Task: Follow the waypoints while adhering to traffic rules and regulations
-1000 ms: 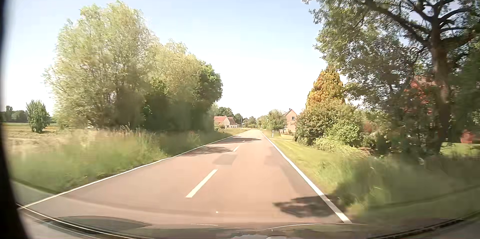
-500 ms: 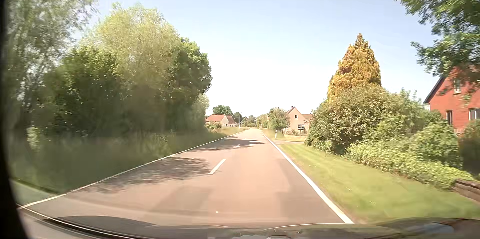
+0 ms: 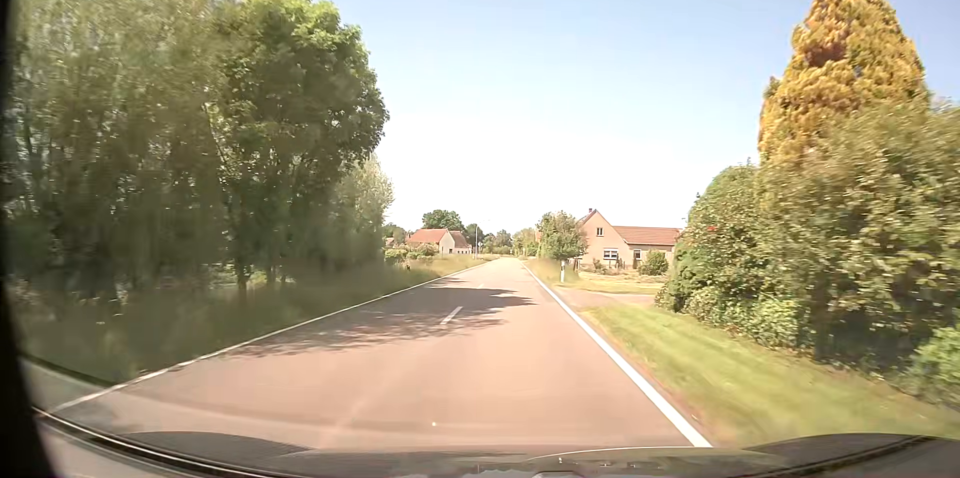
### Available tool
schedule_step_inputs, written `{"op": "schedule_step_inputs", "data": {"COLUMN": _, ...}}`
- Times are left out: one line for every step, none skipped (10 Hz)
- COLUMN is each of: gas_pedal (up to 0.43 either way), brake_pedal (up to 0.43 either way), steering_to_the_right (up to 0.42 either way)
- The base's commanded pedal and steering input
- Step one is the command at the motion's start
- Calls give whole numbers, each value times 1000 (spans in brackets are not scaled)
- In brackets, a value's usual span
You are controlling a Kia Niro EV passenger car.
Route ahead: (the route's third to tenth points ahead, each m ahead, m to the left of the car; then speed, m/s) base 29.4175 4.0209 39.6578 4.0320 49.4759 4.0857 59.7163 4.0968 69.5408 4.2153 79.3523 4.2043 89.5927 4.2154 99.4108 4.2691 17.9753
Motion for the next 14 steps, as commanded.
{"op": "schedule_step_inputs", "data": {"gas_pedal": 220, "brake_pedal": 0, "steering_to_the_right": 1}}
{"op": "schedule_step_inputs", "data": {"gas_pedal": 220, "brake_pedal": 0, "steering_to_the_right": 1}}
{"op": "schedule_step_inputs", "data": {"gas_pedal": 220, "brake_pedal": 0, "steering_to_the_right": 1}}
{"op": "schedule_step_inputs", "data": {"gas_pedal": 220, "brake_pedal": 0, "steering_to_the_right": 1}}
{"op": "schedule_step_inputs", "data": {"gas_pedal": 220, "brake_pedal": 0, "steering_to_the_right": 1}}
{"op": "schedule_step_inputs", "data": {"gas_pedal": 220, "brake_pedal": 0, "steering_to_the_right": 1}}
{"op": "schedule_step_inputs", "data": {"gas_pedal": 220, "brake_pedal": 0, "steering_to_the_right": 1}}
{"op": "schedule_step_inputs", "data": {"gas_pedal": 220, "brake_pedal": 0, "steering_to_the_right": 1}}
{"op": "schedule_step_inputs", "data": {"gas_pedal": 220, "brake_pedal": 0, "steering_to_the_right": 1}}
{"op": "schedule_step_inputs", "data": {"gas_pedal": 220, "brake_pedal": 0, "steering_to_the_right": 1}}
{"op": "schedule_step_inputs", "data": {"gas_pedal": 220, "brake_pedal": 0, "steering_to_the_right": 0}}
{"op": "schedule_step_inputs", "data": {"gas_pedal": 220, "brake_pedal": 0, "steering_to_the_right": 0}}
{"op": "schedule_step_inputs", "data": {"gas_pedal": 220, "brake_pedal": 0, "steering_to_the_right": 0}}
{"op": "schedule_step_inputs", "data": {"gas_pedal": 220, "brake_pedal": 0, "steering_to_the_right": 0}}
